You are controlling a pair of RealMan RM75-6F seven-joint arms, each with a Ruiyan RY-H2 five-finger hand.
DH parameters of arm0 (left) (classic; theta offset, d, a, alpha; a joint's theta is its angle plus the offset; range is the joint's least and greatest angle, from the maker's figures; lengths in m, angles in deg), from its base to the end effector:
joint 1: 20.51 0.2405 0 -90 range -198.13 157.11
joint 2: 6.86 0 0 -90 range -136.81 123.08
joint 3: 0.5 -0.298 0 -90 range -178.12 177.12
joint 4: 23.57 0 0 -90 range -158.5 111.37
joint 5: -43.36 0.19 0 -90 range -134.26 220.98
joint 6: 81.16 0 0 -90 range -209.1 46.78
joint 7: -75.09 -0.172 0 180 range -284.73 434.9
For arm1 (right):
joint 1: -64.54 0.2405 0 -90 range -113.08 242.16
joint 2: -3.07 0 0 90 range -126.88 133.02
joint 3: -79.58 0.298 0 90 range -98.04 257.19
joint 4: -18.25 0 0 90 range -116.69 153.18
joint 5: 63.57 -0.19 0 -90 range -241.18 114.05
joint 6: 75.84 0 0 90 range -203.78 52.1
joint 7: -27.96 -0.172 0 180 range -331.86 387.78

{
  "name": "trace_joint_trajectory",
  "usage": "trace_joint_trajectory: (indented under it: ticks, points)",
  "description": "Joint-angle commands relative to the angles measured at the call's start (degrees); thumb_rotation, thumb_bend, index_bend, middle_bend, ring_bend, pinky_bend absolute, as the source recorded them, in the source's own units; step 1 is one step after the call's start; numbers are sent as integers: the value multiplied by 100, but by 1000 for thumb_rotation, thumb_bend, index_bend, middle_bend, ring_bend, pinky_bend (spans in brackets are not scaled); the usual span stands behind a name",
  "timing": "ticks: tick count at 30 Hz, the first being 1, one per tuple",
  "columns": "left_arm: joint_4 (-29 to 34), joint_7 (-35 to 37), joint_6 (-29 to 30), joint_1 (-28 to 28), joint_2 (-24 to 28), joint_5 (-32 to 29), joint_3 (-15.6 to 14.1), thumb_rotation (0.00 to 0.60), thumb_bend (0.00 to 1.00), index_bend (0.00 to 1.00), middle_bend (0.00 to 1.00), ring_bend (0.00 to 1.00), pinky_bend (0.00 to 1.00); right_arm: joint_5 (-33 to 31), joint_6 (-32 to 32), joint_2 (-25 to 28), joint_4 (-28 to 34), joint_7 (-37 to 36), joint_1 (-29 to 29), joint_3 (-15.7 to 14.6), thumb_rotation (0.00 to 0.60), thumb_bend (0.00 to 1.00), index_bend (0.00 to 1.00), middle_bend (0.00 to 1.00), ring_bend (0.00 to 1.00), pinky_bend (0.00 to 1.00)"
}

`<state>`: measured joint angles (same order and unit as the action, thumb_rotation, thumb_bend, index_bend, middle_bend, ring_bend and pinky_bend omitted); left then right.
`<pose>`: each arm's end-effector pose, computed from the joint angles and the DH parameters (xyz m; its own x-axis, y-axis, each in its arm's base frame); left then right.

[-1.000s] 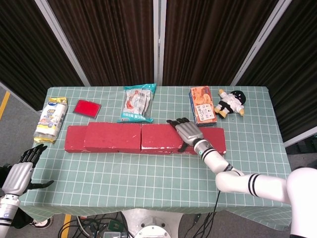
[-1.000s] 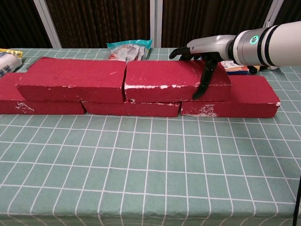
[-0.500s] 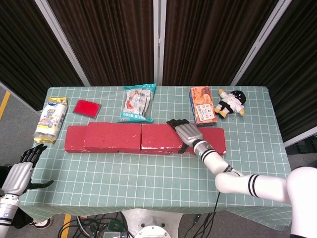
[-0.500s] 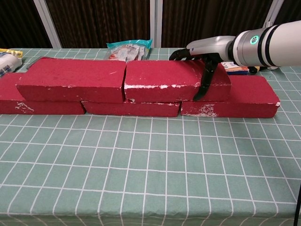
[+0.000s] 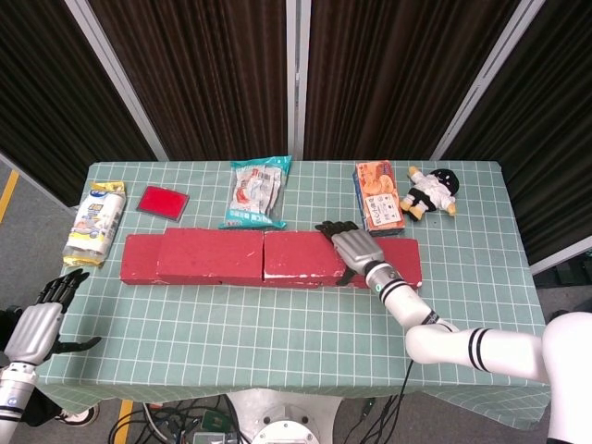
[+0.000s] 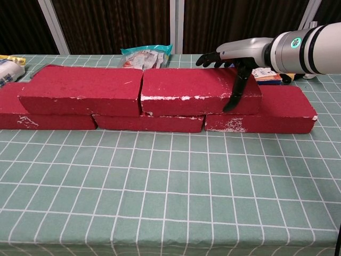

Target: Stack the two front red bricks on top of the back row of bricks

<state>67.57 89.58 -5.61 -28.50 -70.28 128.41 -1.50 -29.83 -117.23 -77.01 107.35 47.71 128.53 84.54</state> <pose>-0.3546 0.2132 0.1671 0.1882 0.2112 0.9591 0.9806 0.0141 -0.1955 -0.1140 -0.4397 0.0028 0.4373 -0.5093 0.7412 -0.8948 -0.3293 0.3016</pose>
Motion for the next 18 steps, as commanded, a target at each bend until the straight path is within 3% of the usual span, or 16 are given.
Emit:
trace_joint_trajectory:
  ticks: [1,18]
  points:
    - [-3,0,-7,-2,-2,-1,-3,600,55,0,0,0,0,-18,-23,-2,14,26,2,-10,600,0,0,0,0,14]
    - [-49,41,1,5,-22,17,-16,600,55,0,0,0,0,-158,-232,19,163,234,4,-34,600,0,0,0,0,209]
